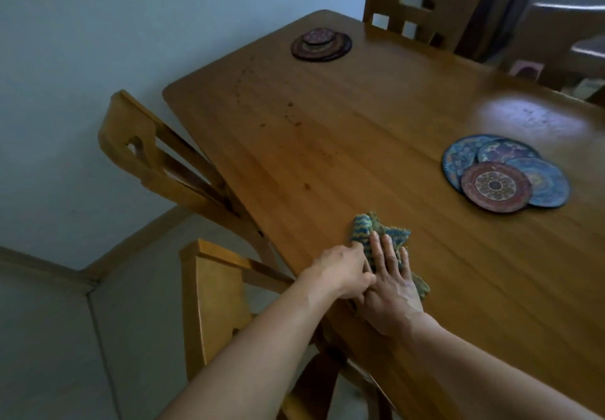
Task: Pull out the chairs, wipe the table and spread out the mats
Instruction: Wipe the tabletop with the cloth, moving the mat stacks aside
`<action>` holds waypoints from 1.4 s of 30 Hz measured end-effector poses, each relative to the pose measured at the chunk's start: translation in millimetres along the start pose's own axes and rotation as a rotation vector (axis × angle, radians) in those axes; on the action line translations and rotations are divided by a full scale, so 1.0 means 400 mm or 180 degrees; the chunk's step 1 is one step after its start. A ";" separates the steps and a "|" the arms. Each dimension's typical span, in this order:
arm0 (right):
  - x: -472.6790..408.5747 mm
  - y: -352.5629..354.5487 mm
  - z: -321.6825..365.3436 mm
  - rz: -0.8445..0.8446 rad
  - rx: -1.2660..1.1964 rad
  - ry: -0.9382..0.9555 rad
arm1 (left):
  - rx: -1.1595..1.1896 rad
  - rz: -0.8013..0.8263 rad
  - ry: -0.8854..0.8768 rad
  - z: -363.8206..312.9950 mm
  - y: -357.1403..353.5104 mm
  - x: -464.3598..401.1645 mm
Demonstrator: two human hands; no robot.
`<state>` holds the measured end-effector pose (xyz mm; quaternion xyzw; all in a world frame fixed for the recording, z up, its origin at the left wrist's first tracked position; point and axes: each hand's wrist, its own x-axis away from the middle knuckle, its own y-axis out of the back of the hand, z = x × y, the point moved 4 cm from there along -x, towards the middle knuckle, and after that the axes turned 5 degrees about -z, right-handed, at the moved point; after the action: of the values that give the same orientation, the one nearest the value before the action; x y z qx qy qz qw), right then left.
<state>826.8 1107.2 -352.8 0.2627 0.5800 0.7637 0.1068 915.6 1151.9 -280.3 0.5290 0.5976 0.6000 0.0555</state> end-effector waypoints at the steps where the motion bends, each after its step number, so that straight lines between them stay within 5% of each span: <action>1: -0.005 0.001 0.005 0.0040 0.0070 -0.0029 | -0.0054 0.0085 -0.0088 0.007 0.003 -0.010; 8: -0.050 0.009 0.051 0.0013 -0.0591 -0.0795 | -0.0402 0.0658 -0.0754 0.150 0.116 -0.039; 13: -0.087 0.034 0.114 -0.0362 -0.1003 -0.1592 | -0.0425 0.0529 -0.0690 0.314 0.246 -0.074; 18: -0.082 0.009 0.125 -0.0546 -0.0688 -0.1677 | -0.0302 0.0333 -0.0801 0.430 0.303 -0.151; 23: -0.094 -0.001 0.122 -0.0560 -0.0369 -0.1812 | -0.0067 -0.0356 -0.0879 0.507 0.319 -0.269; 27: -0.121 0.008 0.108 -0.0549 -0.0295 -0.2041 | -0.0002 -0.1229 -0.0384 0.580 0.357 -0.380; 36: -0.266 0.064 0.041 -0.0766 -0.0491 -0.2650 | 0.0082 -0.1936 0.0536 0.707 0.431 -0.558; 42: -0.451 0.118 0.108 -0.1229 -0.1076 -0.2996 | -0.0135 -0.2084 0.0536 0.731 0.400 -0.596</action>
<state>1007.6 1044.1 -350.1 0.4444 0.3760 0.6125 0.5347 1314.5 1133.3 -371.8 0.2563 0.7257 0.6042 0.2066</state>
